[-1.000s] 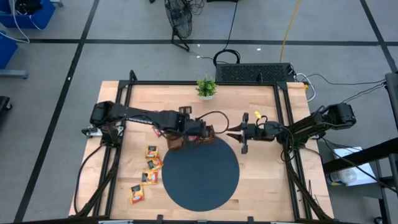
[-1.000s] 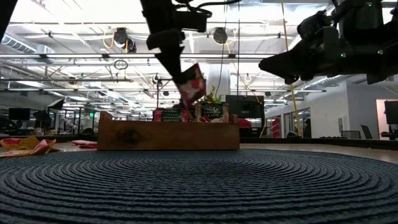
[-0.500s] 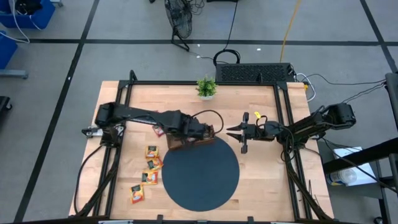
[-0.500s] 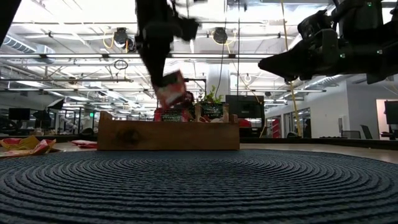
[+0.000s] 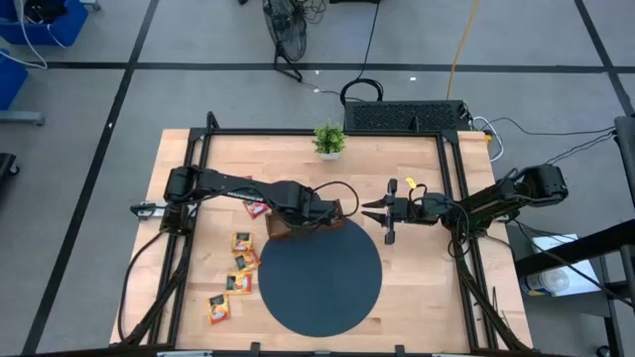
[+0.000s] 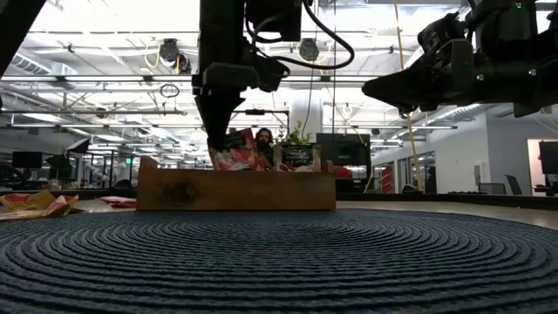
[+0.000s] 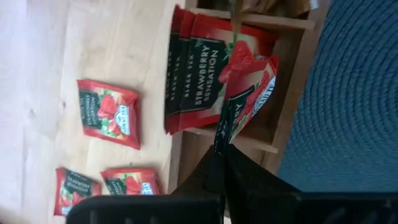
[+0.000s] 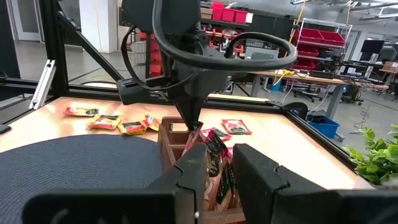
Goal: Pick & Place Tea
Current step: Put the red tea bag into the middle slot of the wooden organizer
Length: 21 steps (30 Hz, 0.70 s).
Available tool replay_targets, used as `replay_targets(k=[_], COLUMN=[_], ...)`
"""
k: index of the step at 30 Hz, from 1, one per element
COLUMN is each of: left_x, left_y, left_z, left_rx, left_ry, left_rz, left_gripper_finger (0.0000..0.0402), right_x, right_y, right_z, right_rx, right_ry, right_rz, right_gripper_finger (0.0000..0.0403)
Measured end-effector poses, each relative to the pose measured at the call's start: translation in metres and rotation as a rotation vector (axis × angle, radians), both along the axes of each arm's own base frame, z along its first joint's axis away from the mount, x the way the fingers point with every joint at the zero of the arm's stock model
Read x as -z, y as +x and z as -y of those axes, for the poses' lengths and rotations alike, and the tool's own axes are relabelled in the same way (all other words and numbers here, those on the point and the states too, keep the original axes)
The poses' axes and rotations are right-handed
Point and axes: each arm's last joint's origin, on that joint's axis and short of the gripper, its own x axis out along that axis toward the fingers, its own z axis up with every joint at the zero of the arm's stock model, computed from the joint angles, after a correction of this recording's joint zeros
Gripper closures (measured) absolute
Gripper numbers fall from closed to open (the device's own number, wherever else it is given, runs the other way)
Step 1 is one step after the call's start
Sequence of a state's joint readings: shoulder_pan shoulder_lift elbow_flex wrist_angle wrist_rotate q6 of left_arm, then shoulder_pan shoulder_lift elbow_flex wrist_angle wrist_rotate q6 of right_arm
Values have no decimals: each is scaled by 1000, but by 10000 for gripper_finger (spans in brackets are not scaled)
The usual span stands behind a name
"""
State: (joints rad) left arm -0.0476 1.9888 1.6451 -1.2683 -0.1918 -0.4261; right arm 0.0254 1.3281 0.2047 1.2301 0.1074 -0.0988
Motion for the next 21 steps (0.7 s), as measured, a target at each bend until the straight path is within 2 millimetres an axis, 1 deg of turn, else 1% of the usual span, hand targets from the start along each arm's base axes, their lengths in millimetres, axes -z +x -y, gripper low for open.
replay_targets(k=[8,15,21], left_x=[0,0,1], left_y=[5,5,5], left_z=[-7,-14,-14], left_rx=[13,-4,17], left_ry=[-13,-12,-23], left_rz=[45,44,39], left_gripper_finger=[401,401,401], right_x=[0,0,0], right_y=[0,0,0], right_z=[0,0,0], right_rx=[0,0,0], right_ry=[0,0,0], right_rz=[0,-1,-1], right_gripper_finger=[332,332,332])
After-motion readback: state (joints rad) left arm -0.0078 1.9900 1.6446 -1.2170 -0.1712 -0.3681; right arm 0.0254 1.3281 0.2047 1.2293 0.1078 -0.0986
